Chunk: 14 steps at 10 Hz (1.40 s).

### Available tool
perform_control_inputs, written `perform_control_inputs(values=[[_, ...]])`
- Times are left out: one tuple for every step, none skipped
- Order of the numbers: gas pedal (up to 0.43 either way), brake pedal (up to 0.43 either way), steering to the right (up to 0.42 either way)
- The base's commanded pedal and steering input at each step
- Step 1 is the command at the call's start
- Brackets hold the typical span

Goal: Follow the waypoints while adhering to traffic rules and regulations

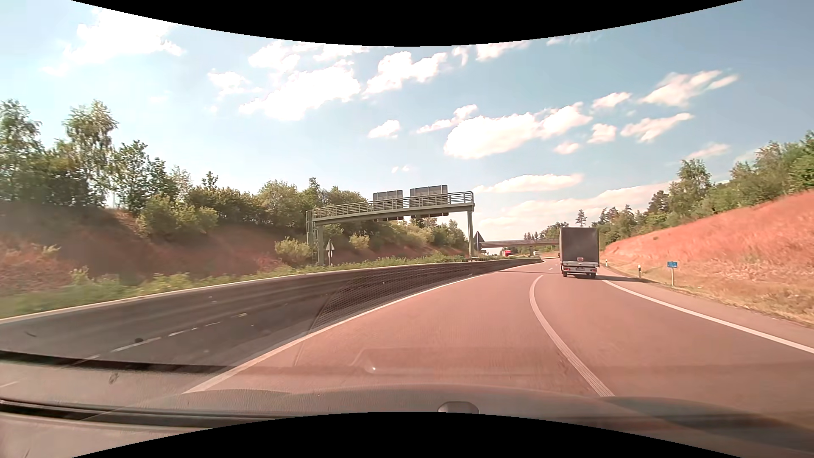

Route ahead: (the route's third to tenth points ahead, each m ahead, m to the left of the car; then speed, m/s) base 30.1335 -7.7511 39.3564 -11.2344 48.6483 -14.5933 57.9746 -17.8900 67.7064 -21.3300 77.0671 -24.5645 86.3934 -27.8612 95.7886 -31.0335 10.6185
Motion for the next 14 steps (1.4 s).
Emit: perform_control_inputs(values=[[0.228,0.0,0.093],[0.24,0.0,0.093],[0.24,0.0,0.093],[0.248,0.0,0.093],[0.248,0.0,0.093],[0.248,0.0,0.092],[0.248,0.0,0.089],[0.26,0.0,0.082],[0.268,0.0,0.077],[0.268,0.0,0.069],[0.268,0.0,0.062],[0.28,0.0,0.055],[0.287,0.0,0.047],[0.311,0.0,0.036]])
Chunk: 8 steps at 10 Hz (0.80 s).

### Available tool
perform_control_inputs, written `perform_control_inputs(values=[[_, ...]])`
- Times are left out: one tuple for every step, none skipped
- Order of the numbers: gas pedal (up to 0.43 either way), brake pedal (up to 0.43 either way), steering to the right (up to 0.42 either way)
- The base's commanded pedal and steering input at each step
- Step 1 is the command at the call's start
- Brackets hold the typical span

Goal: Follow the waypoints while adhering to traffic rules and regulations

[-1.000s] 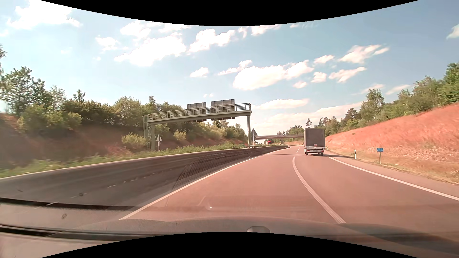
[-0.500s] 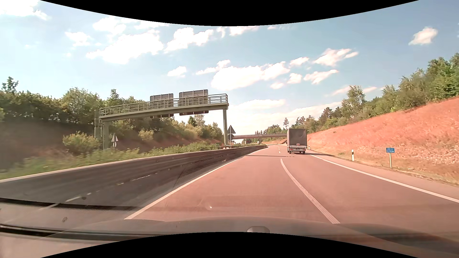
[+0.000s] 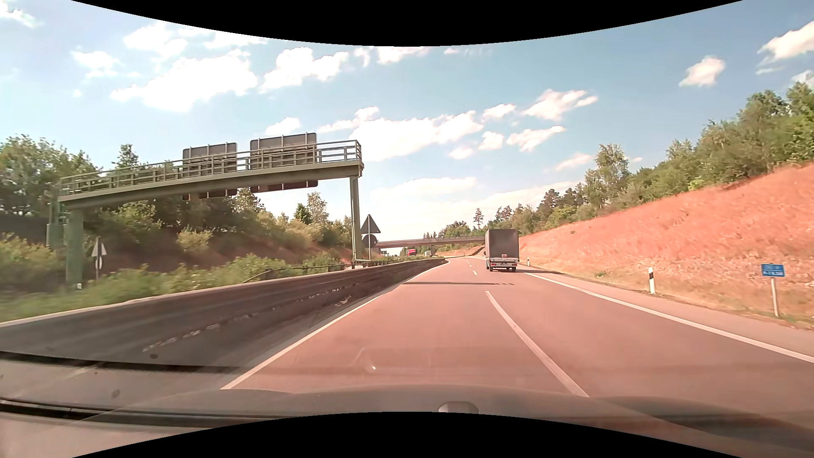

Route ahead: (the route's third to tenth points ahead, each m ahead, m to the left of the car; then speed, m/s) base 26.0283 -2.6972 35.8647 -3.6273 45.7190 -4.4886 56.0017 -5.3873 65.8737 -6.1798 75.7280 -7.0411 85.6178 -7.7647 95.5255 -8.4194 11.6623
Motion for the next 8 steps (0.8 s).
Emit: perform_control_inputs(values=[[0.319,0.0,0.025],[0.339,0.0,0.019],[0.37,0.0,0.019],[0.398,0.0,0.02],[0.429,0.0,0.021],[0.429,0.0,0.023],[0.429,0.0,0.023],[0.429,0.0,0.023]])
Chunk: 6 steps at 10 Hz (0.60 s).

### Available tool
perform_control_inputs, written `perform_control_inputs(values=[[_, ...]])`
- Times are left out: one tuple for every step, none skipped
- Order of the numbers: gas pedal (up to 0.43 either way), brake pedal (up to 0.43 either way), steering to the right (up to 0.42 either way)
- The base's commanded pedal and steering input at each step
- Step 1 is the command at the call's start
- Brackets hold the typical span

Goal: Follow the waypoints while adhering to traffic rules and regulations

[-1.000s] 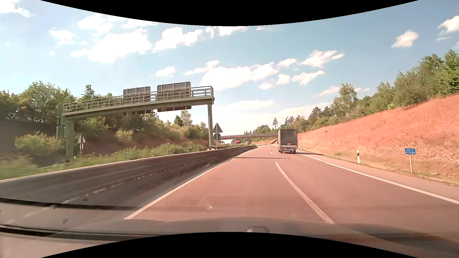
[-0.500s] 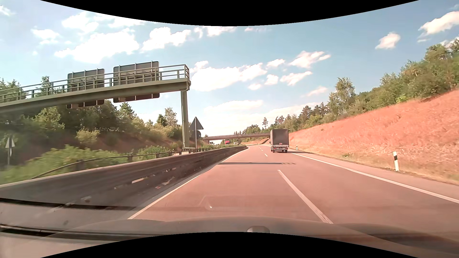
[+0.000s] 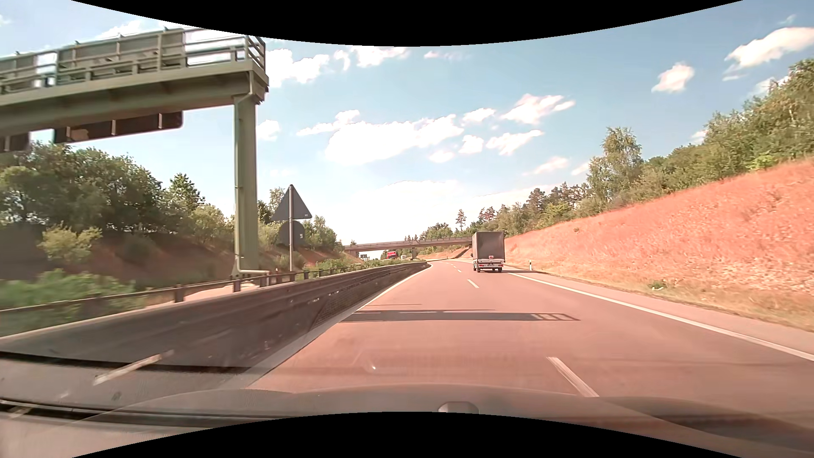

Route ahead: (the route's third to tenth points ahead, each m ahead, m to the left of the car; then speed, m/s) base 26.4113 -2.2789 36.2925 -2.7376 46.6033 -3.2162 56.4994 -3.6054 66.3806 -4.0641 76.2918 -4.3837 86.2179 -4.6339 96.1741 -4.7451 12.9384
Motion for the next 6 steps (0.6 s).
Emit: perform_control_inputs(values=[[0.429,0.0,0.023],[0.441,0.0,0.022],[0.441,0.0,0.022],[0.441,0.0,0.018],[0.441,0.0,0.013],[0.441,0.0,0.008]])
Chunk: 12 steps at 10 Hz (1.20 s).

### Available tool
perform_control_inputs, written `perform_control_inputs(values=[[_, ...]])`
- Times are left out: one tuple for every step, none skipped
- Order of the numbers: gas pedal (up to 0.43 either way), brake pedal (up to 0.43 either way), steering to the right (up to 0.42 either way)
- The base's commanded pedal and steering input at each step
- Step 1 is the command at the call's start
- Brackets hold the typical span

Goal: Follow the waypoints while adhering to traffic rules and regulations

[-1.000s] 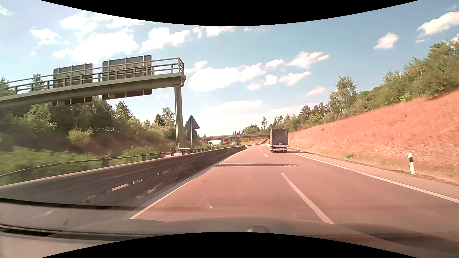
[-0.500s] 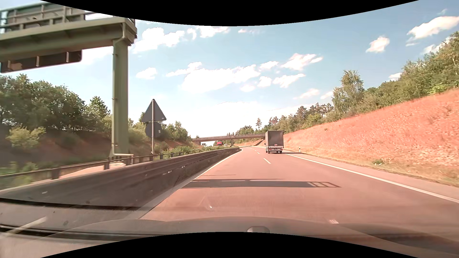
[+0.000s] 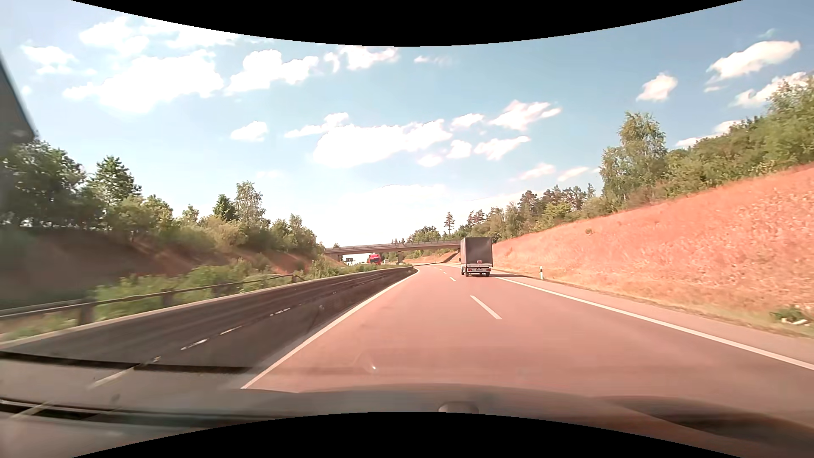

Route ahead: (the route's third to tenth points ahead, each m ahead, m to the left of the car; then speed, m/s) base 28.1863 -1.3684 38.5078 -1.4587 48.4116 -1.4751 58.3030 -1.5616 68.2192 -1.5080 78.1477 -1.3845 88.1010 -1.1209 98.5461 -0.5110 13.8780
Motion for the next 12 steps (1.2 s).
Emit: perform_control_inputs(values=[[0.441,0.0,0.006],[0.441,0.0,0.006],[0.441,0.0,0.006],[0.441,0.0,0.006],[0.441,0.0,0.006],[0.441,0.0,0.006],[0.441,0.0,0.005],[0.441,0.0,0.005],[0.441,0.0,0.005],[0.441,0.0,0.005],[0.441,0.0,0.005],[0.441,0.0,0.005]])
